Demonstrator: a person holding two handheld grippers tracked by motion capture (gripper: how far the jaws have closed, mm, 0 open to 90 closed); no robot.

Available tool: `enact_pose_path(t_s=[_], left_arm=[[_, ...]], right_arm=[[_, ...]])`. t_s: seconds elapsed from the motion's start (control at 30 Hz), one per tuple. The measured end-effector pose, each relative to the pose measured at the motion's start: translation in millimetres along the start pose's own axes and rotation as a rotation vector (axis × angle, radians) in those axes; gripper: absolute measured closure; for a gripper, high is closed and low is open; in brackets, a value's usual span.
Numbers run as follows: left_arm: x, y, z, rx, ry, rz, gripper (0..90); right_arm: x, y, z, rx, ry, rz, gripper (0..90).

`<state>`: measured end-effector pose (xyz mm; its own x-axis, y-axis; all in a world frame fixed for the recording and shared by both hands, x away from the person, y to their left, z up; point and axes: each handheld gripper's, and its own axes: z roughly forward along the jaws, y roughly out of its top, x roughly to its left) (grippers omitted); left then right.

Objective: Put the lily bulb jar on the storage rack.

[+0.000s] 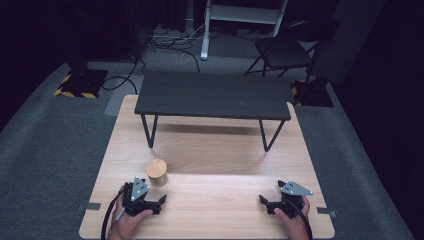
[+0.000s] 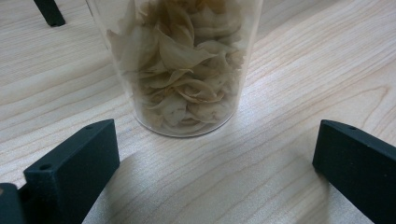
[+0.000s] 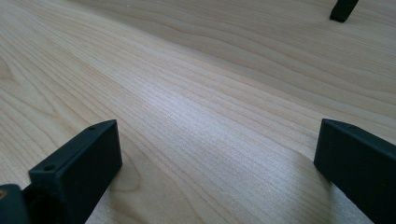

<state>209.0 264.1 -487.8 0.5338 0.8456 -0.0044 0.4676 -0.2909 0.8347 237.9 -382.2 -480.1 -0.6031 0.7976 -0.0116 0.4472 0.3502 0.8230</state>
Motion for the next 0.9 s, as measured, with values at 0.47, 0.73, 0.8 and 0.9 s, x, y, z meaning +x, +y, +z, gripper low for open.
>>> enact_pose_path(t_s=[0.47,0.73,0.8,0.9], left_arm=[[0.0,0.0,0.0,0.0,0.0,0.0,0.4],[1.6,1.0,1.4,0.0,-0.003,0.001,0.4],[2.4,1.6,2.3,-0.001,-0.003,-0.001,0.4],[3.5,1.9,2.7,-0.001,-0.005,0.002,0.4]], right_arm=[[0.4,0.0,-0.1,0.0,-0.002,0.002,0.3],[0.7,0.0,-0.2,0.0,-0.003,0.002,0.3],[0.6,0.0,-0.2,0.0,-0.003,0.002,0.3],[0.6,0.0,-0.2,0.0,-0.003,0.002,0.3]])
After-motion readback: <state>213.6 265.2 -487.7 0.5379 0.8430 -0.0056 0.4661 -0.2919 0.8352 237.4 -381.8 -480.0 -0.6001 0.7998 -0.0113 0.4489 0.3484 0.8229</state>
